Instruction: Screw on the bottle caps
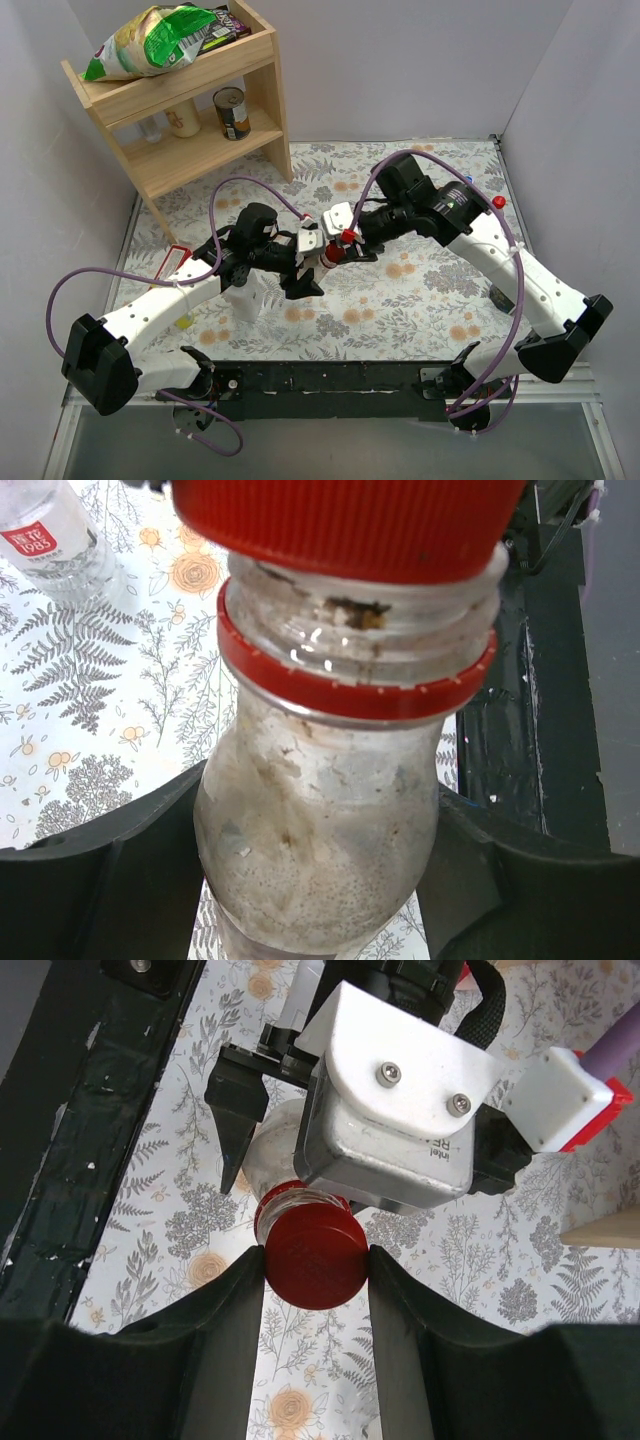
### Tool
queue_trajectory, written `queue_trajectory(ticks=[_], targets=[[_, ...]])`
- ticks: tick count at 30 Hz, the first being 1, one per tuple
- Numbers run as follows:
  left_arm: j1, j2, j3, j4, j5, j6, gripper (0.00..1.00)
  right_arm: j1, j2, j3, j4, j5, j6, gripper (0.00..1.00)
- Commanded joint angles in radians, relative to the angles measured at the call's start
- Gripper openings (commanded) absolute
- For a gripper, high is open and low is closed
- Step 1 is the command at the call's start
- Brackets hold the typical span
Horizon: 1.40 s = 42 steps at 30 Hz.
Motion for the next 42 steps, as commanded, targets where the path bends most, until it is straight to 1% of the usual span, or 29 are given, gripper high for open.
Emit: queue_trajectory(ticks=[1,5,12,18,22,27,34,37,39,42], targets=[[0.015,-0.041,0.030,0.153,-0.003,-0.055,0.00,0.024,-0.012,-0.023,-0.063,-0.089,0.043,0.40],[0.015,-0.040,0.031,0.138,0.006,-0.024,0.00,0.024,0.023,0.035,-0.115,-0.116,0.046,0.40],[0.015,-0.037,0.040,0.093,-0.022,0.083,0.00,0.022,0.065,0.094,-0.209,-0.130,-0.001,0.41],[0.015,-0.044,0.028,0.072,-0.032,0.105,0.00,0.021,0.057,0.128,-0.204,-0.109,0.023,0.40],[0.015,-0.046,0.028,0.072,-0.025,0.099,0.00,0.022,0.033,0.086,-0.154,-0.075,0.056,0.40],[0.015,-0.051,0.037,0.087,-0.013,0.093,0.00,0.022,-0.018,-0.010,-0.016,-0.003,0.102,0.39],[0.015,-0.080,0.019,0.133,-0.002,0.076,0.00,0.022,-0.066,-0.115,0.122,0.080,0.148,0.40],[0.015,-0.095,0.005,0.151,-0.003,0.074,0.00,0.021,-0.089,-0.152,0.188,0.095,0.197,0.41],[0.015,-0.104,-0.009,0.167,-0.005,0.064,0.00,0.017,-0.081,-0.152,0.201,0.095,0.217,0.41],[0.015,-0.127,-0.036,0.208,-0.013,0.054,0.00,0.004,-0.067,-0.152,0.242,0.074,0.304,0.40]])
